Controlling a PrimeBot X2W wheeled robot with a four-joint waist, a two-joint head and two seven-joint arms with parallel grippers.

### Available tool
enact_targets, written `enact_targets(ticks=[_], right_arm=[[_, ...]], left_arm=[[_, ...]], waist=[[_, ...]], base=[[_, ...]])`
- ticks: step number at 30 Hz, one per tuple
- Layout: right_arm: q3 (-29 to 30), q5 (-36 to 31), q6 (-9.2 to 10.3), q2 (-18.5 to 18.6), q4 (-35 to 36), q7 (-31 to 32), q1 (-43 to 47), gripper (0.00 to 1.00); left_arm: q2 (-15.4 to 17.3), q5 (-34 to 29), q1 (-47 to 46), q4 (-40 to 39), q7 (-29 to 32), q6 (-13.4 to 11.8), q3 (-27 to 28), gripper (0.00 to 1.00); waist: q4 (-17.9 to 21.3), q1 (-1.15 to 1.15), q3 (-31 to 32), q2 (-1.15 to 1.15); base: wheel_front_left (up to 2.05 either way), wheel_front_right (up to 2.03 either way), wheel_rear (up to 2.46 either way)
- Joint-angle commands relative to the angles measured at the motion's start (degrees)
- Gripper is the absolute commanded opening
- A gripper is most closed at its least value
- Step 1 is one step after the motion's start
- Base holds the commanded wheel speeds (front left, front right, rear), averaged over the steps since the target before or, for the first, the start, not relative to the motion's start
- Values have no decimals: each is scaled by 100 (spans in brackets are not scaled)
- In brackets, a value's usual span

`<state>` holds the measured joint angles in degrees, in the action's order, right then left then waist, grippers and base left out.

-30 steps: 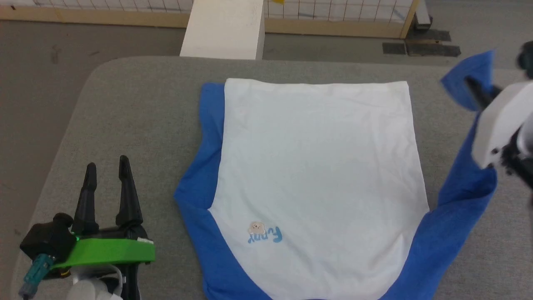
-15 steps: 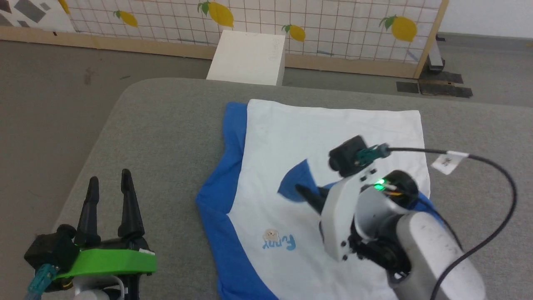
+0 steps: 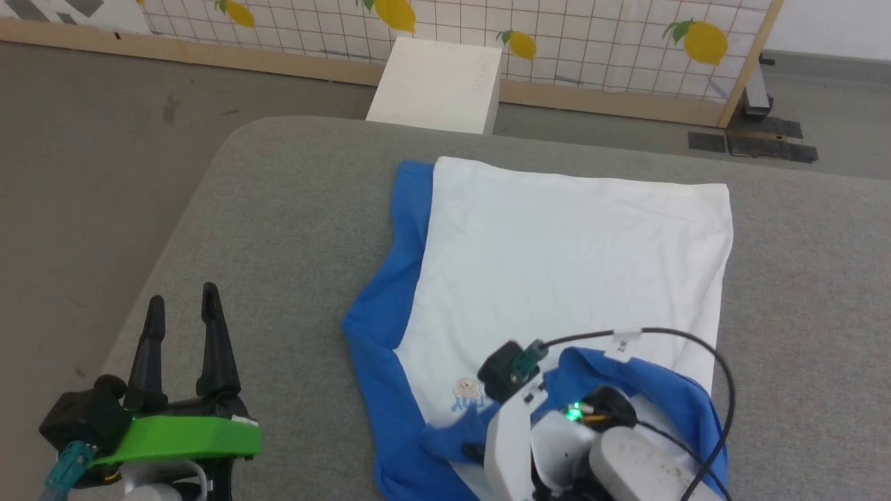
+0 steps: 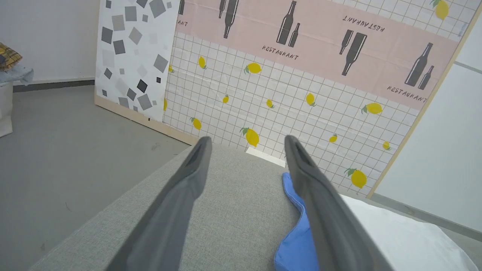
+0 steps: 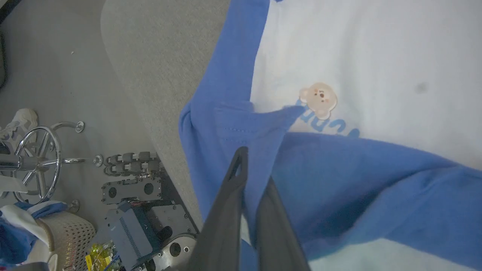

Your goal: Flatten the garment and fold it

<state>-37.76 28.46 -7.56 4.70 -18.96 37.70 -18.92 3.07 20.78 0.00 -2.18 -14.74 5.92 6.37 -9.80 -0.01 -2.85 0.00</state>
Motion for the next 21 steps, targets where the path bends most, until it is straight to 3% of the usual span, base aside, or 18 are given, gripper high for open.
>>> enact_targets(ticks=[1, 2, 6, 7, 8, 14, 21], right_arm=[[-92, 109, 8, 38, -86, 155, 96, 0], [-233, 280, 8, 109, -121, 462, 102, 0], [-218, 433, 8, 121, -9, 418, 89, 0], [-212, 477, 8, 109, 39, 362, 82, 40], [-184, 537, 8, 96, 98, 283, 72, 100], [449, 748, 8, 79, 587, -424, -46, 100], [2547, 361, 8, 87, 1290, -1676, 110, 100]], left_arm=[[-14, 88, 37, 13, -26, -10, 12, 100], [-15, 97, 34, 29, -26, -15, 22, 100], [-15, 102, 12, 40, -26, -12, 3, 100], [-15, 105, 7, 43, -26, -12, 1, 100], [-16, 109, 4, 42, -26, -12, 1, 100], [-16, 103, 17, 52, -26, -20, 4, 100], [14, 76, 36, 65, -26, -16, -21, 100]], waist=[[30, 1, -15, 0], [73, 1, -29, 0], [138, 1, -30, 0], [157, 1, -31, 0], [181, 1, -28, 0], [305, 1, 35, 0], [447, 1, 111, 0]], base=[[0, 0, 0], [0, 0, 0], [0, 0, 0], [0, 0, 0], [0, 0, 0], [0, 0, 0], [0, 0, 0]])
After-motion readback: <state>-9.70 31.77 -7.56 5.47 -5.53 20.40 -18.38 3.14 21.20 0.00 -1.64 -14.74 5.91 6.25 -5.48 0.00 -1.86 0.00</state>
